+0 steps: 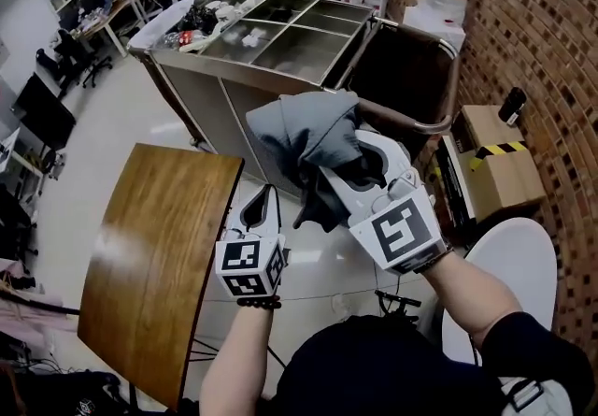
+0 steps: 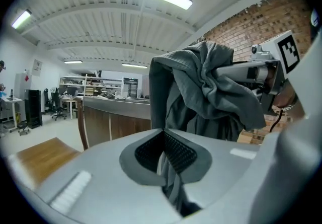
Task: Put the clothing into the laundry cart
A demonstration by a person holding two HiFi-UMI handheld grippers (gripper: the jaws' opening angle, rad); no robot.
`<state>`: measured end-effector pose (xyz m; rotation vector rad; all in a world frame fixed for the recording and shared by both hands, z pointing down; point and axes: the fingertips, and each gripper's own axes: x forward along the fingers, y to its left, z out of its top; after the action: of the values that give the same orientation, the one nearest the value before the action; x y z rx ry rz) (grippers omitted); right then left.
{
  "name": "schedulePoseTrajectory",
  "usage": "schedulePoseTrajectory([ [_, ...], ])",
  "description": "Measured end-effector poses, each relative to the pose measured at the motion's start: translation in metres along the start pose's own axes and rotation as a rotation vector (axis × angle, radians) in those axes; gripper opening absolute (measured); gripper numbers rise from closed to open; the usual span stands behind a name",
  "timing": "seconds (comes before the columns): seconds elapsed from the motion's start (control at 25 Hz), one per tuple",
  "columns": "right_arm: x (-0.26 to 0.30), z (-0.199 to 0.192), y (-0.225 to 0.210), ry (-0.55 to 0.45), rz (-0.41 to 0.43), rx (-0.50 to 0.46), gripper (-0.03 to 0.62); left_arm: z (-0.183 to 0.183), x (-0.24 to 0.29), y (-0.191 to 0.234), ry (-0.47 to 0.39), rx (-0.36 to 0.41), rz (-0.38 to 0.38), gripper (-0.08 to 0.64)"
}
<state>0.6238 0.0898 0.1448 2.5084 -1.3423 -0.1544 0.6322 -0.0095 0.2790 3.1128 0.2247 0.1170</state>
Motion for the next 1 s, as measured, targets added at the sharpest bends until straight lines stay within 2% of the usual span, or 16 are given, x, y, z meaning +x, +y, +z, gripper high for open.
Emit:
schedulePoseTrajectory([
  [0.36, -0.034, 0.022, -0.094, -0.002, -0.152, 0.003, 0.153, 0.039, 0.059, -0.055, -0.032, 0.037, -0.105, 0.003],
  [0.76, -0.052, 0.039, -0.168, -0.012, -0.253, -0.036, 0.151, 0.044, 0.105, -0.099, -0.047, 0.084, -0.189, 0.003],
  [0.84, -0.053, 0.045, -0.181, -0.032, -0.274, -0.061, 0.150, 0.042, 0.111, -0.103, -0.045, 0.087, -0.196, 0.003],
  [1.0, -0.043, 0.050, -0.210, -0.114, -0.302, -0.175, 0.150, 0.042, 0.120, -0.106, -0.042, 0.086, -0.203, 0.003],
])
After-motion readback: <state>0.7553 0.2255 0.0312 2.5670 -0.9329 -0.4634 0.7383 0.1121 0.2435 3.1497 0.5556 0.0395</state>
